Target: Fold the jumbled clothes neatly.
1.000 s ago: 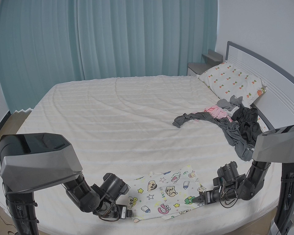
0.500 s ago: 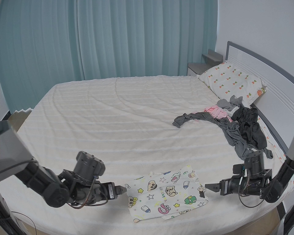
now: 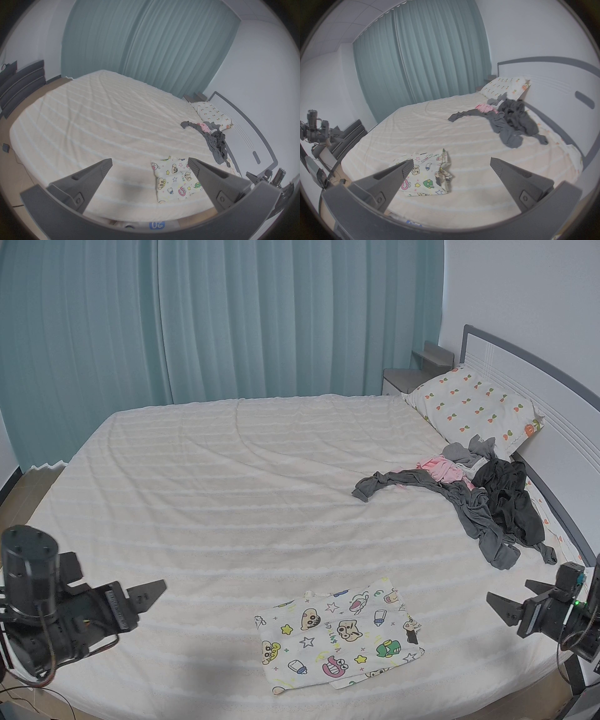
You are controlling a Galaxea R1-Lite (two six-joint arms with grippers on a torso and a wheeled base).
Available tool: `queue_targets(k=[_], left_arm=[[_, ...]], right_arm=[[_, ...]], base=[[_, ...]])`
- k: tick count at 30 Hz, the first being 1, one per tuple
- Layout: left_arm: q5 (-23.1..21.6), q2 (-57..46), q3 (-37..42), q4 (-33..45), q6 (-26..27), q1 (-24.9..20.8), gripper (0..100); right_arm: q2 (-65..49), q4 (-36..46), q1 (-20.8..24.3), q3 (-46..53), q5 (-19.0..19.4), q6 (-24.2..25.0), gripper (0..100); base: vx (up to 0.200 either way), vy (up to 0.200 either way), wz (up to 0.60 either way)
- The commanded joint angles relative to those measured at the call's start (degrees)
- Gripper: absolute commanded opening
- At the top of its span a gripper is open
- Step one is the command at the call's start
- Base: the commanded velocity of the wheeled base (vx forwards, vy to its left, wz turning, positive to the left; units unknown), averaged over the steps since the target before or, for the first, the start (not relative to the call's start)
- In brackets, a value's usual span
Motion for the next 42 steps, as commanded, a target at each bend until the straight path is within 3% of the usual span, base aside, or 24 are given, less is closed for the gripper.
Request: queue_targets(k=[1,5,7,10,12,15,18,23,30,34,35,36,37,39,42], left_arm=[[4.56,-28.83,-4.31,20.99,0.94,8.61,100],[4.56,-34.10,-6.50,27.85,6.12,16.00,100],[4.56,-34.81,-6.50,28.02,7.26,17.14,100],[4.47,-39.90,-5.98,28.46,15.53,23.73,100],[4.47,-41.22,-5.80,28.55,16.93,24.70,100],[4.47,-46.50,-4.83,29.52,23.96,27.86,100],[4.38,-50.45,-3.69,30.39,28.71,30.59,100],[4.12,-57.48,0.79,30.48,35.65,34.72,100],[3.50,-58.10,8.35,27.76,36.44,35.07,100],[-5.11,-58.10,16.00,15.54,36.62,35.07,100],[-8.54,-58.10,19.42,10.44,36.80,35.07,100],[-8.54,-58.10,19.42,10.44,36.80,35.07,100],[-11.62,-58.10,24.26,4.47,37.24,35.07,100],[-13.64,-58.10,25.58,0.60,36.09,34.98,100],[-14.69,-58.27,25.58,0.86,33.98,34.98,100]], right_arm=[[-31.05,23.85,-3.16,-6.41,-9.71,-2.53,100],[-36.68,28.78,-8.34,-7.29,-8.83,-2.62,100],[-37.29,29.04,-9.14,-7.12,-8.65,-2.71,100],[-43.44,30.89,-13.18,-5.27,-6.54,-2.80,100],[-45.11,31.50,-14.06,-5.09,-6.02,-3.24,100],[-53.55,35.90,-16.96,-5.18,-0.30,-5.96,100],[-59.70,40.90,-18.89,-5.53,2.33,-8.25,100],[-64.89,45.12,-18.63,-4.65,1.80,-11.06,100],[-65.59,40.20,-18.54,2.29,2.07,-9.39,100],[-65.68,38.80,-18.54,3.08,4.44,-7.81,100],[-65.68,38.27,-18.54,3.61,6.90,-8.42,100],[-65.68,38.27,-18.54,3.61,6.90,-8.42,100],[-65.68,38.71,-18.54,4.22,10.07,-10.18,100],[-65.68,38.71,-18.45,4.40,10.68,-11.94,100],[-65.68,38.62,-18.36,4.40,10.68,-12.03,100]], base=[[0.000,0.000,0.00],[0.000,0.000,0.00],[0.000,0.000,0.00],[0.000,0.000,0.00],[0.000,0.000,0.00],[0.000,0.000,0.00],[0.000,0.000,0.00],[0.000,0.000,0.00],[0.000,0.000,0.00],[0.000,0.000,0.00],[0.000,0.000,0.00],[0.000,0.000,0.00],[0.000,0.000,0.00],[0.000,0.000,0.00],[0.000,0.000,0.00]])
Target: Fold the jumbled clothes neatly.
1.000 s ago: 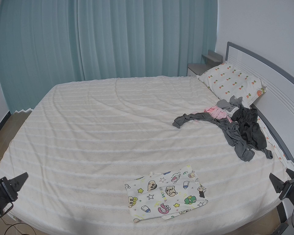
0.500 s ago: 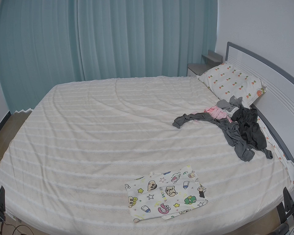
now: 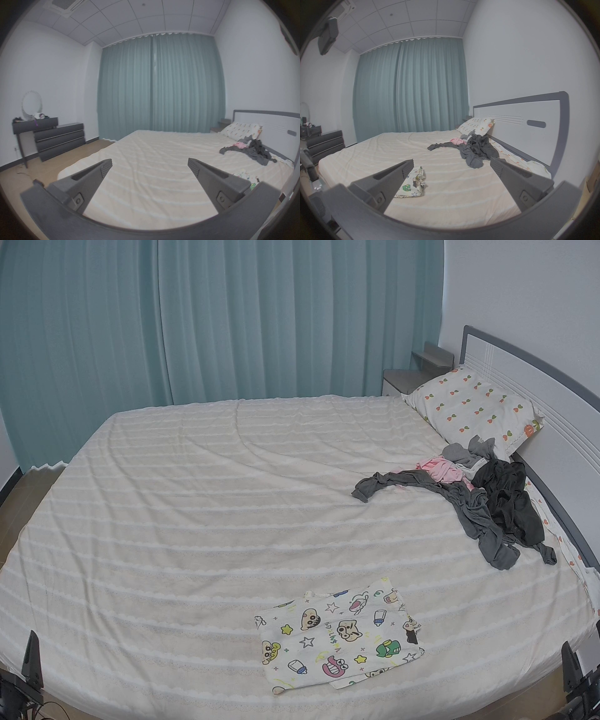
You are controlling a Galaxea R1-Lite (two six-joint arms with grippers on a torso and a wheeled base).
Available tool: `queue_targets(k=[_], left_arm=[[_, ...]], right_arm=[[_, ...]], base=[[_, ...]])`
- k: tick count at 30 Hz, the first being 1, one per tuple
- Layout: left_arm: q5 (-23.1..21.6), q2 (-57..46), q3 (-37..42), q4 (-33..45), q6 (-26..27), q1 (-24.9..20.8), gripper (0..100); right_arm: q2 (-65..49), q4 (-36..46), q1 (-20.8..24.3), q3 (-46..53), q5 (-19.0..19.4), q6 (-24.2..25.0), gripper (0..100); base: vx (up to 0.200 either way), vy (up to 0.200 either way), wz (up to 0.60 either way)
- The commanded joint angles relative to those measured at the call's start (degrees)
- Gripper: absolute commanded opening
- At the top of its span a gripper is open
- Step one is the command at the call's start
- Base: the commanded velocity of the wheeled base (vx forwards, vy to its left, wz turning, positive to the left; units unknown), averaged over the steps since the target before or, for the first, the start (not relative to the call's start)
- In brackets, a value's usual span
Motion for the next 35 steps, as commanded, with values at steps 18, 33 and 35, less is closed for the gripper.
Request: queue_targets(k=[18,33,35], left_arm=[[-10.37,-4.88,5.06,0.55,3.11,-3.81,100],[-8.44,-4.96,5.06,0.55,2.67,-3.81,100],[-8.18,-4.96,5.14,0.47,2.05,-3.81,100]], right_arm=[[-0.77,-0.46,0.13,1.29,2.66,-1.37,100],[-0.77,-0.46,0.22,1.29,2.66,-1.01,100],[-0.77,-0.46,0.13,1.38,2.57,-0.75,100]], base=[[0.000,0.000,0.00],[0.000,0.000,0.00],[0.000,0.000,0.00]])
